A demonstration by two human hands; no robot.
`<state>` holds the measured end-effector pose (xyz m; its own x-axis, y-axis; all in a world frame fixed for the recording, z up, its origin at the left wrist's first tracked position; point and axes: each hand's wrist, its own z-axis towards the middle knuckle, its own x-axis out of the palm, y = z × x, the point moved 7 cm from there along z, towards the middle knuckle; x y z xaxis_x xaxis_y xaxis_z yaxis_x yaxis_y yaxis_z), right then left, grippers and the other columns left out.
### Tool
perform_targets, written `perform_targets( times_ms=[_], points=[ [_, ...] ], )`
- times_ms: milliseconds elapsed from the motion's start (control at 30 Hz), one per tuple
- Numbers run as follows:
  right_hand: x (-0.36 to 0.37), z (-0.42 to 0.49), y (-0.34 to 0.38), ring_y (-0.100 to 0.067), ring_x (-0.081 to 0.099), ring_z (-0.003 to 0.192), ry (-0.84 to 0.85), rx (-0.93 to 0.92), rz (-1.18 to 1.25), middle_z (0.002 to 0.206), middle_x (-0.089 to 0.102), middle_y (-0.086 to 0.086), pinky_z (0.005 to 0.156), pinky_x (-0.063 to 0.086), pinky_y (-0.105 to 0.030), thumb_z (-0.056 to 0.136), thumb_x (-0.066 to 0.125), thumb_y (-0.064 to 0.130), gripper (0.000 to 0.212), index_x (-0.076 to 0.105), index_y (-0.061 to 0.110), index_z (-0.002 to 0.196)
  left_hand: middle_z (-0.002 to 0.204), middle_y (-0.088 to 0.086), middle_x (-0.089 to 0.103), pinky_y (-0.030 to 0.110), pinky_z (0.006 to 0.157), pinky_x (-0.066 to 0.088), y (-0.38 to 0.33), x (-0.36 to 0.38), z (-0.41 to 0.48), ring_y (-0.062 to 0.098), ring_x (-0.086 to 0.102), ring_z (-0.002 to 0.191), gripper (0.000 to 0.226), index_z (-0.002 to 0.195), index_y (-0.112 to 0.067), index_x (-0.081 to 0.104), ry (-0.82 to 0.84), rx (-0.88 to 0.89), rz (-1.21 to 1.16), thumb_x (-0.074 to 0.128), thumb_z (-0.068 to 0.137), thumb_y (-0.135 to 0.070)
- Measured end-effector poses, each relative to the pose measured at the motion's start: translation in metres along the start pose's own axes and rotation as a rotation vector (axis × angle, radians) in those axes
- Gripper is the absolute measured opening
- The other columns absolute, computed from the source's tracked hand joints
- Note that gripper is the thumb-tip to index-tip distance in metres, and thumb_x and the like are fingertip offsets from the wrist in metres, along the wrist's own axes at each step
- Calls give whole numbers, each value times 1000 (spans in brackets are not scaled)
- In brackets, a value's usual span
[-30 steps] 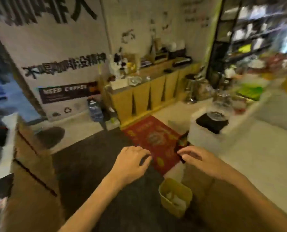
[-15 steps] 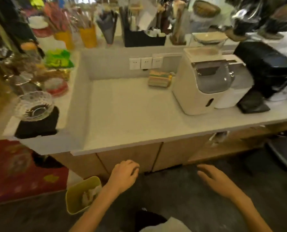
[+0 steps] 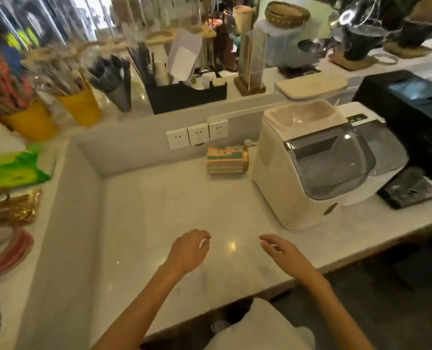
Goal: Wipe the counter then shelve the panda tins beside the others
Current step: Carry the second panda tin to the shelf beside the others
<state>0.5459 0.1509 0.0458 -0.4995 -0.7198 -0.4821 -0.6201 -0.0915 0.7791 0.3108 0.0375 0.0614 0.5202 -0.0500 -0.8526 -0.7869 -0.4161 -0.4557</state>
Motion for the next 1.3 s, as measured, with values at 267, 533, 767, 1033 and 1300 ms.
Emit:
perform_targets(
  times_ms=[267,533,767,1033,1300],
  points=[
    [-55,245,126,-28,39,142,-230,-107,214,155,38,-10,117,34,-44,99,54,30,63,26,16,154,130,10,65,33,94,48,13,-92,209,27,63,115,36,132,-13,57,-151,-159,-241,49,101,-29],
    [-49,361,63,-39,40,138,-457,255,437,156,33,-21,112,38,-50,93,58,48,81,17,18,156,165,7,16,30,111,25,19,-74,363,27,24,148,69,155,-21,18,-40,-174,-628,54,99,-40],
    [-45,361,53,-21,64,107,-386,168,740,132,60,-7,91,58,-47,87,68,46,63,42,30,142,150,8,23,23,93,48,26,-58,340,20,40,125,71,146,-24,34,82,-245,-665,69,88,-46],
    [-1,251,143,-25,68,113,234,-59,924,130,66,-8,81,59,-45,82,73,50,50,58,41,129,131,-3,45,27,97,43,44,-154,122,19,48,126,37,112,-48,58,-468,-245,-901,55,81,-67],
    [134,47,301,-28,65,105,993,-322,847,122,65,-10,76,57,-38,76,67,15,54,60,25,128,112,-20,74,29,81,61,66,-140,-200,10,72,105,78,121,-51,62,-621,-347,-1294,75,50,-82]
  ],
)
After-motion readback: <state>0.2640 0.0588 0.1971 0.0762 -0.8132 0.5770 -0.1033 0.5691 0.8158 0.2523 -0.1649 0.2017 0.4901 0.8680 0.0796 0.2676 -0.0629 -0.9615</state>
